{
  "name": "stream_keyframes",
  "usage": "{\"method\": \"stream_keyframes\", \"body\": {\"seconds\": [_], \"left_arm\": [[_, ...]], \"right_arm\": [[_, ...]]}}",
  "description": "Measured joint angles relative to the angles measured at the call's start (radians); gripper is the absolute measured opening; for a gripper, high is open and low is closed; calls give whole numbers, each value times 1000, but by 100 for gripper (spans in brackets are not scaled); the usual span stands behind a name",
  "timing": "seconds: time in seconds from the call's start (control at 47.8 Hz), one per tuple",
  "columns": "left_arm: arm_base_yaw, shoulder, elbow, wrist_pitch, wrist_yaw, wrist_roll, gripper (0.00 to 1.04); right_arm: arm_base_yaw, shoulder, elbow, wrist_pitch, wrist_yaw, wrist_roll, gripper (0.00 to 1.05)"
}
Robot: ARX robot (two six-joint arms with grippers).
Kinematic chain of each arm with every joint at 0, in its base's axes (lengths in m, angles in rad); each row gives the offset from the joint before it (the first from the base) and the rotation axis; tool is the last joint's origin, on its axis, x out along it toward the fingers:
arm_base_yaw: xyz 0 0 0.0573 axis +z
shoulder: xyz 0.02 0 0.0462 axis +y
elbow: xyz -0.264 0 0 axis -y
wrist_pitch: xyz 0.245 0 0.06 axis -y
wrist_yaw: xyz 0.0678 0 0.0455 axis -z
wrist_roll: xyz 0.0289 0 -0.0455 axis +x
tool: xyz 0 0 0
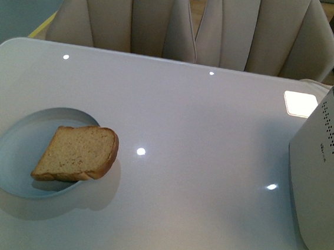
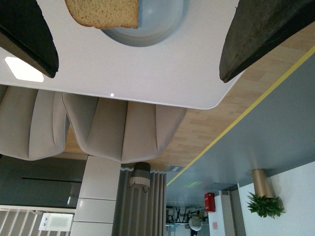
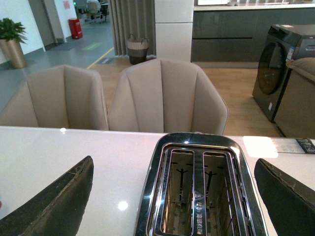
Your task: Left arm holds plate, right arm toasts bread
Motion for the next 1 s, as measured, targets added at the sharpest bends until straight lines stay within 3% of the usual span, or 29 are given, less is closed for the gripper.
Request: {"method": "stream_keyframes", "body": {"seconds": [0.544,0.627,0.711,0.857,1.004], "left_arm": [[0,0,0,0,1,0,98],[90,249,171,-397,321,-140,98],[101,397,224,-607,426,-235,98],[82,443,247,-585,423,-277,98],[113,615,262,-405,419,-236,98]], "right_arm": [[0,0,0,0,0,0,96],[0,0,0,0,-2,0,96],[0,0,0,0,-1,0,96],[0,0,0,0,2,0,96],[0,0,0,0,2,0,96]]}}
